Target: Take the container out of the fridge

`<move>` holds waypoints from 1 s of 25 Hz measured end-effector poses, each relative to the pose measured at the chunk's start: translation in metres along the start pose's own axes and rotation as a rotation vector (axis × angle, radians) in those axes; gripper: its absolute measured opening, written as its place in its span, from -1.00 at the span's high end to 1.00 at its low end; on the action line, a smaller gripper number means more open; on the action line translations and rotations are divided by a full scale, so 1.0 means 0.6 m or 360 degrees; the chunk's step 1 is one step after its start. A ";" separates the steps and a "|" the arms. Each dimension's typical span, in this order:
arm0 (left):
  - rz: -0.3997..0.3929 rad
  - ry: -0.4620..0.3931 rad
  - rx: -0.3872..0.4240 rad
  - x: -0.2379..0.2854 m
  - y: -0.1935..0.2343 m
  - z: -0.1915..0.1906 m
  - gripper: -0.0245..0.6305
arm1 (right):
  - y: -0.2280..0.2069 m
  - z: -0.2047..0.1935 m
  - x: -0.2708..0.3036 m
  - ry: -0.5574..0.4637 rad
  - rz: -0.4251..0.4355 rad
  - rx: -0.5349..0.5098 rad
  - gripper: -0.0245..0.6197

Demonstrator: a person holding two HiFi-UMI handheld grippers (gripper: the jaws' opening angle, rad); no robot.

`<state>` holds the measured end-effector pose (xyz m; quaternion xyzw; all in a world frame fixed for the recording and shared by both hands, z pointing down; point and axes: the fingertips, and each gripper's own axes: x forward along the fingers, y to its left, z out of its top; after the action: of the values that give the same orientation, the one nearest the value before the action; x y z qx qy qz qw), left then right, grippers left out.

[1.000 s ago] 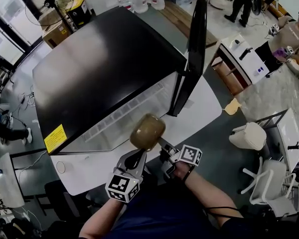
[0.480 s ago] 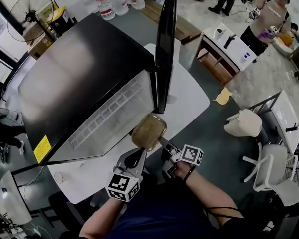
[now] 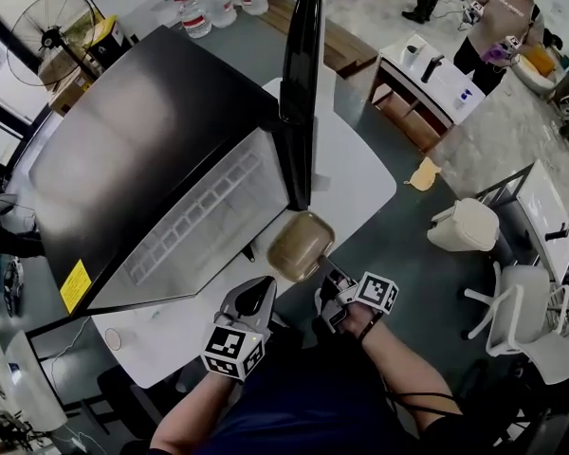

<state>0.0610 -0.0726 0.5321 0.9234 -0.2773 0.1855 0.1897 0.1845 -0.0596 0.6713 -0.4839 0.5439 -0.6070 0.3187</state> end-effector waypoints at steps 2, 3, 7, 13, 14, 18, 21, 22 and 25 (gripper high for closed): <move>0.0023 0.0005 -0.0007 -0.001 0.010 -0.003 0.92 | -0.010 0.010 -0.003 -0.0022 -0.0015 0.0002 0.74; 0.0034 0.0008 -0.0013 -0.003 0.015 -0.005 0.92 | -0.016 0.013 -0.003 -0.0028 -0.0025 0.0002 0.74; 0.0060 0.0015 -0.0040 -0.008 0.027 -0.007 0.92 | -0.037 0.024 -0.005 -0.0045 -0.0065 -0.0003 0.74; 0.0082 0.0033 -0.0054 -0.013 0.038 -0.013 0.92 | -0.069 0.034 0.003 -0.0066 -0.0116 0.0019 0.74; 0.0087 0.0034 -0.0057 -0.013 0.040 -0.014 0.92 | -0.076 0.036 0.004 -0.0072 -0.0129 0.0027 0.74; 0.0108 0.0038 -0.0075 -0.014 0.051 -0.016 0.92 | -0.097 0.045 0.012 -0.0092 -0.0175 0.0049 0.74; 0.0116 0.0043 -0.0086 -0.016 0.053 -0.020 0.92 | -0.107 0.045 0.015 -0.0099 -0.0197 0.0055 0.74; 0.0118 0.0045 -0.0090 -0.016 0.053 -0.022 0.92 | -0.110 0.045 0.015 -0.0101 -0.0200 0.0058 0.74; 0.0125 0.0046 -0.0098 -0.016 0.057 -0.024 0.92 | -0.118 0.046 0.016 -0.0111 -0.0224 0.0055 0.74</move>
<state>0.0302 -0.0880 0.5485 0.9028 -0.3162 0.1974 0.2146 0.2170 -0.0636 0.7406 -0.5363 0.4864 -0.6200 0.3023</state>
